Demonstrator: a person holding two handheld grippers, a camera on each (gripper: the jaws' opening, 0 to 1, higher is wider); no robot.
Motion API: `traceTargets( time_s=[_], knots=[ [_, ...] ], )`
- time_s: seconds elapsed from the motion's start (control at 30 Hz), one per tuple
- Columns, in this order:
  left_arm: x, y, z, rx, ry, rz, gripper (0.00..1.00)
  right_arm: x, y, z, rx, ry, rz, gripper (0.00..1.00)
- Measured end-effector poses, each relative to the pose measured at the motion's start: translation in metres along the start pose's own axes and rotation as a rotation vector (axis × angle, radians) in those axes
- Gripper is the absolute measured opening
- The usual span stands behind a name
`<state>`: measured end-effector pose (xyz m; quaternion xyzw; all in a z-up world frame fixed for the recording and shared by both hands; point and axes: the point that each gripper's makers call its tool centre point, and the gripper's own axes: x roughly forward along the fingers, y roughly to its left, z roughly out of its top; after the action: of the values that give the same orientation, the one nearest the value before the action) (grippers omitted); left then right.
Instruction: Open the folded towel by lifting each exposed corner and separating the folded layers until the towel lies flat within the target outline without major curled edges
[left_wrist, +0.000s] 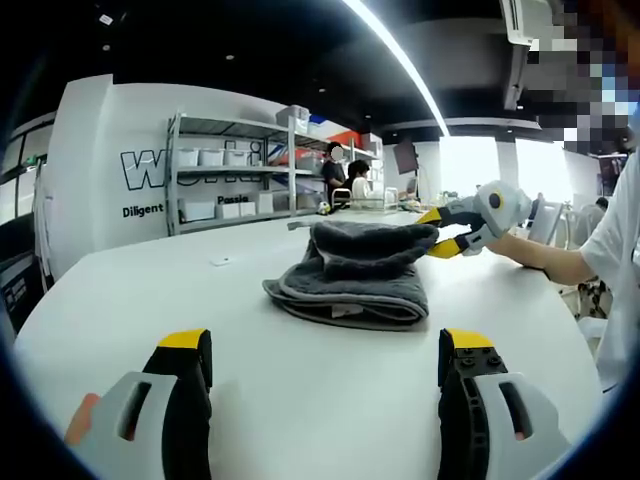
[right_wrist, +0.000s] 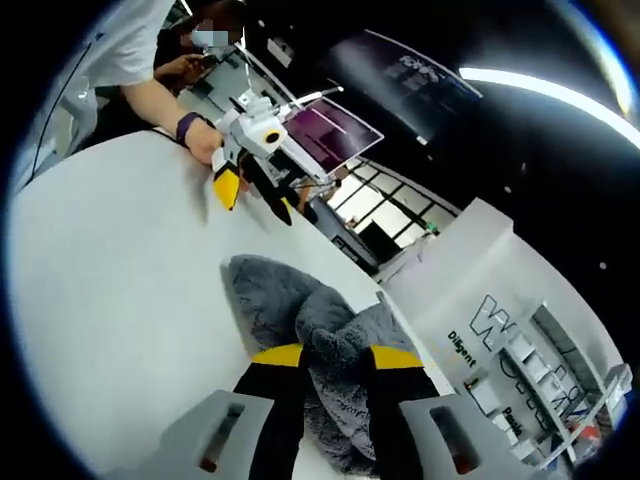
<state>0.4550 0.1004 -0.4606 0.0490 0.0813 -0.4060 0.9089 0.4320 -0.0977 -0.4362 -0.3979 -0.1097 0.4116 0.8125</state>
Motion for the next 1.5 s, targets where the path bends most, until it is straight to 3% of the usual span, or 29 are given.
traceTargets(
  time_s=[0.1, 0.27, 0.53, 0.73, 1.5],
  knots=[
    [0.000, 0.000, 0.000, 0.000, 0.000, -0.001, 0.93, -0.001, -0.001, 0.000, 0.022, -0.001, -0.001, 0.11],
    [0.000, -0.001, -0.001, 0.000, 0.001, -0.001, 0.93, -0.001, -0.006, 0.001, 0.118, -0.029, -0.016, 0.09],
    [0.000, 0.001, -0.001, 0.000, 0.001, -0.002, 0.93, -0.011, -0.035, 0.001, 0.391, -0.112, -0.102, 0.08],
    [0.000, 0.000, -0.001, -0.002, 0.003, -0.005, 0.93, -0.021, -0.057, -0.007, 0.541, -0.150, -0.180, 0.08],
    [0.000, -0.001, -0.002, -0.004, 0.002, -0.005, 0.92, -0.055, -0.101, -0.051, 0.744, -0.092, -0.434, 0.08]
  ],
)
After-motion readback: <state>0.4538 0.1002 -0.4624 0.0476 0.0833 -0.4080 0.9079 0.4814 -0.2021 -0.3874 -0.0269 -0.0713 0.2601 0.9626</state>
